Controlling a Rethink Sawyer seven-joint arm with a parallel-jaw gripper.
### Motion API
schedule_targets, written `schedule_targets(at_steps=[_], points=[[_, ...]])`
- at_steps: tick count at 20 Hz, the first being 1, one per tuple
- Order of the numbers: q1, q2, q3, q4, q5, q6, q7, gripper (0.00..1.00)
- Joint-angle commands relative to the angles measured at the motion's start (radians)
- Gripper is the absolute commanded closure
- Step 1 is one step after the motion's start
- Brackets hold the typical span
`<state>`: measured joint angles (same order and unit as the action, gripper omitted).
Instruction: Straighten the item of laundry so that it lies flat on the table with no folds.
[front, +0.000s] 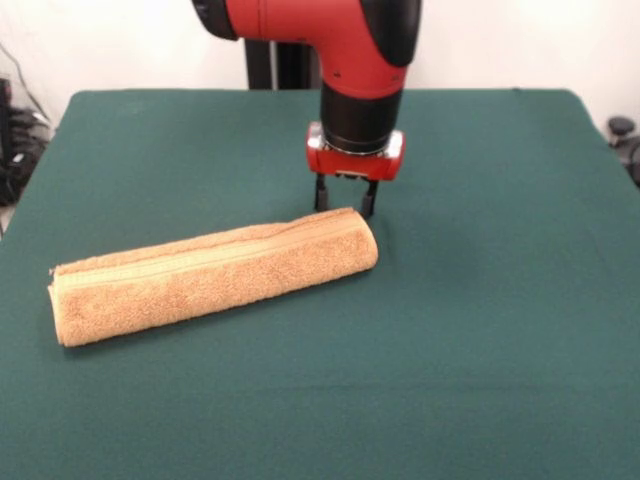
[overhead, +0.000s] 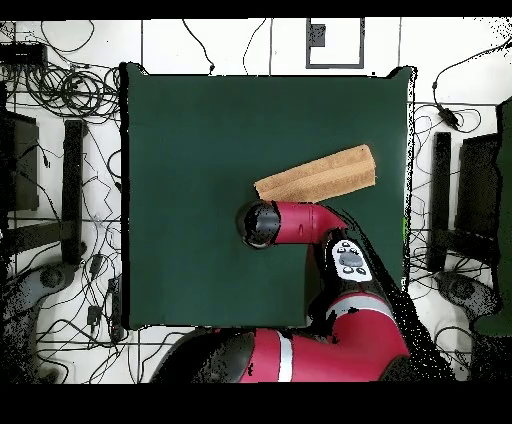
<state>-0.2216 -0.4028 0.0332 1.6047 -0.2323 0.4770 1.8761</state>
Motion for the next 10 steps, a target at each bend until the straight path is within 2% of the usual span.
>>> schedule_targets(at_steps=[1,10], points=[[0.013,0.135,0.113,-0.09,0.032,0.008,0.055,0.0],[0.038,0.144,0.087,-0.092,0.02,-0.05,0.1,0.0]])
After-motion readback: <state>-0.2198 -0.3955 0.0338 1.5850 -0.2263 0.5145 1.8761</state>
